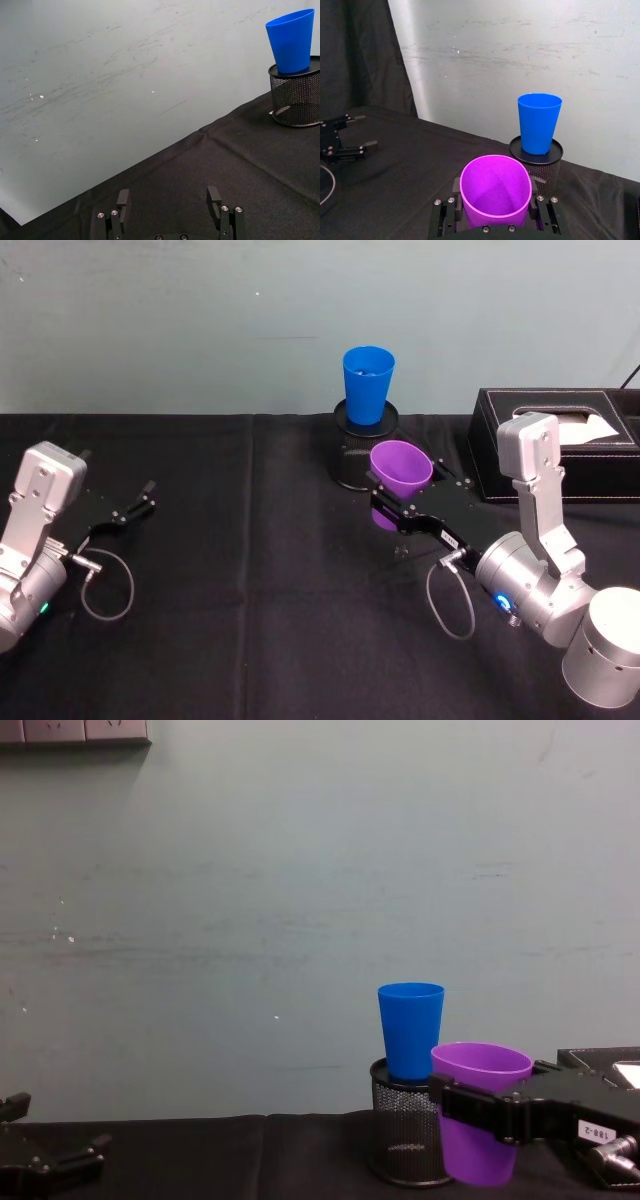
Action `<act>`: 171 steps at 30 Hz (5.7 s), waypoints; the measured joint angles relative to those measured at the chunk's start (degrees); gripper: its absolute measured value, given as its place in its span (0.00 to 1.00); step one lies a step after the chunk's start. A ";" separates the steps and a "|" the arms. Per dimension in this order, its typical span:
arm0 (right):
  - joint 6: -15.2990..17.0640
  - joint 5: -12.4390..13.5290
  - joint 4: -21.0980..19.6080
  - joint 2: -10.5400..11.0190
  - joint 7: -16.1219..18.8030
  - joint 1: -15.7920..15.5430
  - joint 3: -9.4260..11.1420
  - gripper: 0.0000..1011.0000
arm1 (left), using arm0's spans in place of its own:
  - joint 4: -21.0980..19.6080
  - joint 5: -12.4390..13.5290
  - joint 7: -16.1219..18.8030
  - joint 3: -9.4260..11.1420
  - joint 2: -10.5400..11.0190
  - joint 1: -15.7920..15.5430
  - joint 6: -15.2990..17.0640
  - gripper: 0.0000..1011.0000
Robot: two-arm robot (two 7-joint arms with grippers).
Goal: Pick up one cup with a gripper and tap it against the other cup.
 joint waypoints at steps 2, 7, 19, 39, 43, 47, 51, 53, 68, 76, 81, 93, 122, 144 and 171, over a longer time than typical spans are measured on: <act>0.00 0.00 0.00 0.00 0.00 0.00 0.00 0.71 | 0.00 0.00 0.00 0.00 0.00 0.00 0.00 0.99; 0.00 0.00 0.00 0.00 0.00 0.00 0.00 0.71 | 0.00 0.00 0.00 0.00 0.00 0.00 0.00 0.99; 0.00 0.00 0.00 0.00 0.00 0.00 0.00 0.71 | 0.00 0.00 0.00 0.00 0.00 0.00 0.00 0.99; 0.46 -1.04 0.96 -1.82 0.05 1.66 0.43 0.71 | 0.00 0.00 0.00 0.00 0.00 0.00 0.00 0.99; 1.40 -1.85 2.72 -3.18 0.07 3.89 0.50 0.71 | 0.00 0.00 0.00 0.00 0.00 0.00 0.00 0.99; 2.33 -2.83 5.48 -4.74 0.06 6.60 0.40 0.71 | 0.00 0.00 0.00 0.00 0.00 0.00 0.00 0.99; 3.23 -3.46 8.57 -6.37 0.11 9.11 0.34 0.71 | 0.00 0.00 0.00 0.00 0.00 0.00 0.00 0.99; 3.69 -3.79 10.09 -7.18 0.14 10.23 0.34 0.71 | 0.00 0.00 0.00 0.00 0.00 0.00 0.00 0.99; 4.99 -5.44 15.32 -10.79 0.49 14.09 1.78 0.71 | 0.00 0.00 0.00 0.00 0.00 0.00 0.00 0.99; 5.00 -6.07 16.58 -11.72 0.85 15.16 2.80 0.71 | 0.00 0.00 0.00 0.00 0.00 0.00 0.00 0.99; 5.22 -6.57 17.51 -12.27 0.96 15.78 3.06 0.71 | 0.00 0.00 0.00 0.00 0.00 0.00 0.00 0.99; 5.83 -7.79 13.93 -12.33 1.07 13.42 2.85 0.71 | 0.00 0.00 0.00 0.00 0.00 0.00 0.00 0.99; 5.78 -8.60 21.57 -14.79 1.11 18.22 4.34 0.71 | 0.00 0.00 0.00 0.00 0.00 0.00 0.00 0.99; 5.53 -8.55 21.58 -14.86 1.05 18.27 4.48 0.71 | 0.00 0.00 0.00 0.00 0.00 0.00 0.00 0.99; 5.59 -8.54 21.62 -14.86 1.02 18.27 4.46 0.71 | 0.00 0.00 0.00 0.00 0.00 0.00 0.00 0.99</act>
